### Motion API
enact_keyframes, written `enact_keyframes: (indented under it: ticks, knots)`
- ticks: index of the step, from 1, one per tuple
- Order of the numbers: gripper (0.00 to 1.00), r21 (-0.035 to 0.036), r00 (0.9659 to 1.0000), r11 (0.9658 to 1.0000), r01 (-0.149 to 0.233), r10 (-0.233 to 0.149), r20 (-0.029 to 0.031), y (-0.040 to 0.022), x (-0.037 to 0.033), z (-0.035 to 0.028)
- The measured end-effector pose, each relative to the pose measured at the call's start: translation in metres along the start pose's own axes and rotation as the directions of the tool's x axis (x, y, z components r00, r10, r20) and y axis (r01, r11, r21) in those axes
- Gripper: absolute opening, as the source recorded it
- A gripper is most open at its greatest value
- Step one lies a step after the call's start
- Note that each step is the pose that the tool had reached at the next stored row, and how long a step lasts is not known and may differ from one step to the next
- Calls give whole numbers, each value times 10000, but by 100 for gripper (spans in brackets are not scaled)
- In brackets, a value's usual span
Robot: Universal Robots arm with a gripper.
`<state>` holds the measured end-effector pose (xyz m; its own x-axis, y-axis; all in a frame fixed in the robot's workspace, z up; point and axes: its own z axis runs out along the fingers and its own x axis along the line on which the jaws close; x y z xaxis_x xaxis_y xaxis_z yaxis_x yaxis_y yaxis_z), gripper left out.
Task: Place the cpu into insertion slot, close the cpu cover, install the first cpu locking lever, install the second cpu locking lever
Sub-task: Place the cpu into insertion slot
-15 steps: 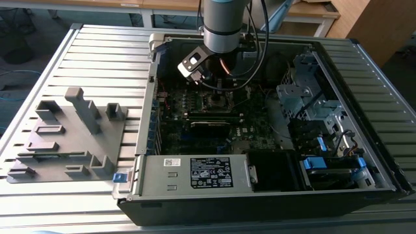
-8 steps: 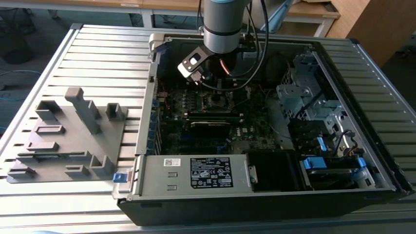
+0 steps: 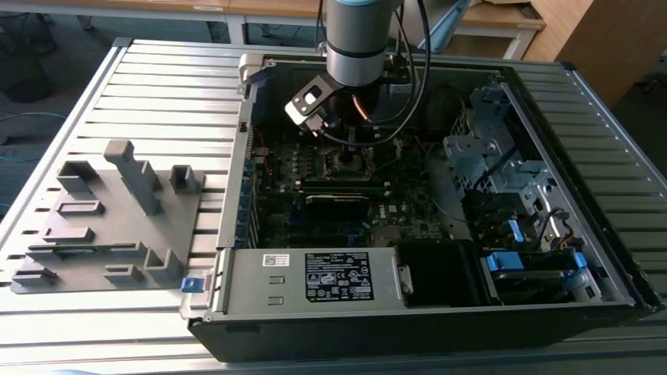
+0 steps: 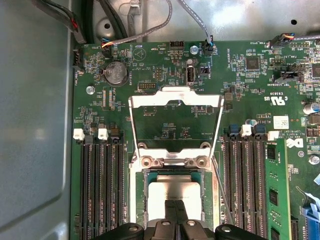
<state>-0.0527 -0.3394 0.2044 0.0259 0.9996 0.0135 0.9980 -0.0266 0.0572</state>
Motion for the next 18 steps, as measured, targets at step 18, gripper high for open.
enact_keyframes:
  ticks: [18]
  knots:
    - [11, -5, 9999, 10000, 6, -6, 120, 8, -1, 62]
